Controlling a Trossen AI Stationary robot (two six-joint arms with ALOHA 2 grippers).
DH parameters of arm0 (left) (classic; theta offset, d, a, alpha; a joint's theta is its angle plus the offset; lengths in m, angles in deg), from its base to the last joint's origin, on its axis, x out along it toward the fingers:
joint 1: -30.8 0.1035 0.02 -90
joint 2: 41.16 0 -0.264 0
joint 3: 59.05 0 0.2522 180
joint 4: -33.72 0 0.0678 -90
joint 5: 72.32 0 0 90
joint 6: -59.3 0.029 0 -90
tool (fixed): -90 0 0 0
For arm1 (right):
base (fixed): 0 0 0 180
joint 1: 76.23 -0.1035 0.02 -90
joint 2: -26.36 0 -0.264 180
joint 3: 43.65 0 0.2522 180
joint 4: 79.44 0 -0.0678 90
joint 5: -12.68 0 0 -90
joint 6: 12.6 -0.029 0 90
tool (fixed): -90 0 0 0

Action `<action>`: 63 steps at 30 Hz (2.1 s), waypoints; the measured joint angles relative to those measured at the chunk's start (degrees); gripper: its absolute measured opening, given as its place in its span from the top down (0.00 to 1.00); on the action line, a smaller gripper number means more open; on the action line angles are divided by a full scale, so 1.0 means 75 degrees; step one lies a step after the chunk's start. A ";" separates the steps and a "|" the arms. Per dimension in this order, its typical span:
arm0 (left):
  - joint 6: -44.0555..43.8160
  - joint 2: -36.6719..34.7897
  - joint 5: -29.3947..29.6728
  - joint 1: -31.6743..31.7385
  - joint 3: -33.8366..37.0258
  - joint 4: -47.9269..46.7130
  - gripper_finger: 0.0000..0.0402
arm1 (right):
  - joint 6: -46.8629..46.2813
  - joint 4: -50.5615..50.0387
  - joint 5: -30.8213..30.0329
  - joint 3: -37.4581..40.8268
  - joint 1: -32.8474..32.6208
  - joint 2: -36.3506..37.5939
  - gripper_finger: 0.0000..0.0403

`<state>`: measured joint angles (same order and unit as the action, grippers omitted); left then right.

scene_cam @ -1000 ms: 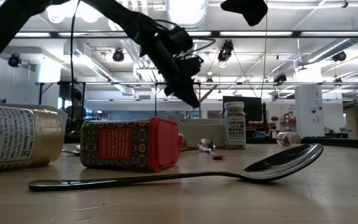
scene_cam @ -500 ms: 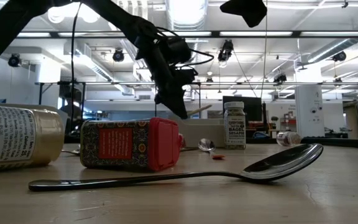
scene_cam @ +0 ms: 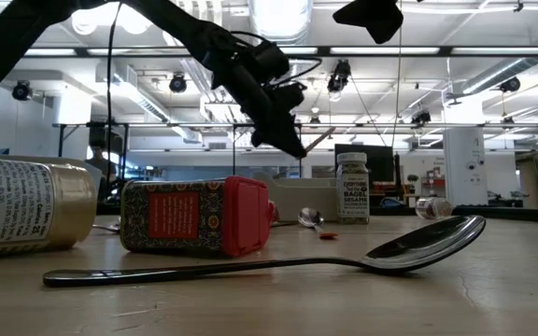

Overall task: Pick & Place Food Item
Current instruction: Put the yellow spoon into the right gray bin

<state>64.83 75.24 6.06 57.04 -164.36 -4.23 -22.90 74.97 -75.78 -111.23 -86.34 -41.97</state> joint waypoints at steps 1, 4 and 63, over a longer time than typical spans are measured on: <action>-0.0041 0.0000 -0.0187 0.0000 0.0000 0.0125 0.94 | -0.0002 0.0002 0.0000 0.0000 0.0000 0.0000 0.15; -0.0236 0.0012 -0.0509 0.0000 0.0000 0.0391 0.94 | -0.0009 0.0002 0.0000 0.0000 0.0000 0.0000 0.15; 0.0362 0.0373 0.0047 0.0073 0.0801 -0.1099 0.88 | 0.0061 0.0014 0.0020 -0.0041 0.0003 0.0000 0.15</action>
<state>67.54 78.04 6.41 57.59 -158.35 -12.47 -22.44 75.08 -75.62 -111.54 -86.32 -41.97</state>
